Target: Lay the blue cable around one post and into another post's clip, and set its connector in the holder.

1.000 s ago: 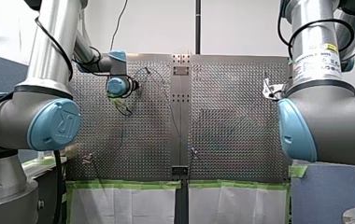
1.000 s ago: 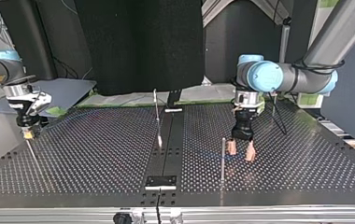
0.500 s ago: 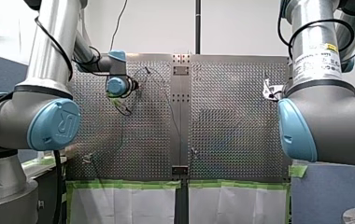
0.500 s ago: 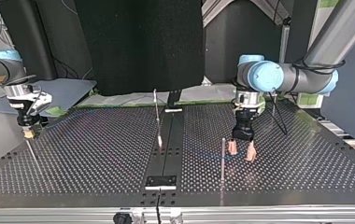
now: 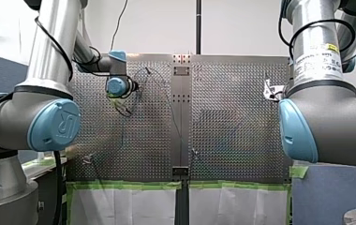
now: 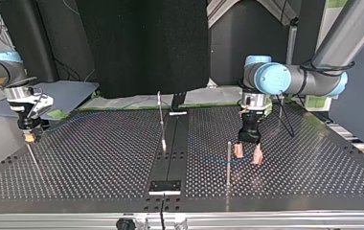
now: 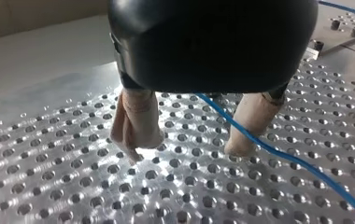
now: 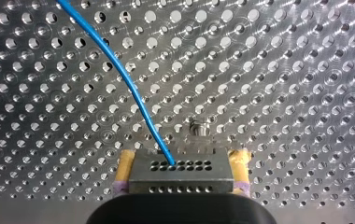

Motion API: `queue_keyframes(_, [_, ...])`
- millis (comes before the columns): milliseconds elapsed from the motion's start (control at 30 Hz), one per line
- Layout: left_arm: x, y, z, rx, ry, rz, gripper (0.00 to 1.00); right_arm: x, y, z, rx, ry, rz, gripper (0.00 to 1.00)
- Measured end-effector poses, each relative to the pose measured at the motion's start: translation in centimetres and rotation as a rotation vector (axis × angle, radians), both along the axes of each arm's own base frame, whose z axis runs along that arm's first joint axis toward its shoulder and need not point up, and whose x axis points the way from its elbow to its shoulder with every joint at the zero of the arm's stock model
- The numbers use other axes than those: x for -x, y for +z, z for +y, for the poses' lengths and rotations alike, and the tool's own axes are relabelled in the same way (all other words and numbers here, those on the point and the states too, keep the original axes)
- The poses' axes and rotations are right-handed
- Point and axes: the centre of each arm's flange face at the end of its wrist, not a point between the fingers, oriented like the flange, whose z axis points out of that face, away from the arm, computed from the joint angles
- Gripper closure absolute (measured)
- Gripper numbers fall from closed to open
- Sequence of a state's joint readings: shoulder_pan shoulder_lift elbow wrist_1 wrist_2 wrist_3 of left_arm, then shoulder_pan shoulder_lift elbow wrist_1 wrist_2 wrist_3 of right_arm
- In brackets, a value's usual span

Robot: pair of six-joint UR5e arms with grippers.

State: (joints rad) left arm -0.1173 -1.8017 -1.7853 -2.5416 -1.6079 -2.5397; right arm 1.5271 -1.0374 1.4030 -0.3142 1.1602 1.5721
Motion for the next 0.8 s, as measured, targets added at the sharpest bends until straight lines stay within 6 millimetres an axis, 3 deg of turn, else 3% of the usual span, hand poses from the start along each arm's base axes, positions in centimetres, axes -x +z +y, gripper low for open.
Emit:
queue_keyframes(367, [0.9, 1.3, -0.1, 0.072, -0.001, 0.008, 0.0, 0.0, 0.0, 0.0, 0.0, 0.0, 0.0, 0.0])
queue_keyframes(800, [2.8, 1.4, -1.1, -0.035, 0.048, 0.078, 0.0, 0.0, 0.0, 0.0, 0.0, 0.0, 0.0, 0.0])
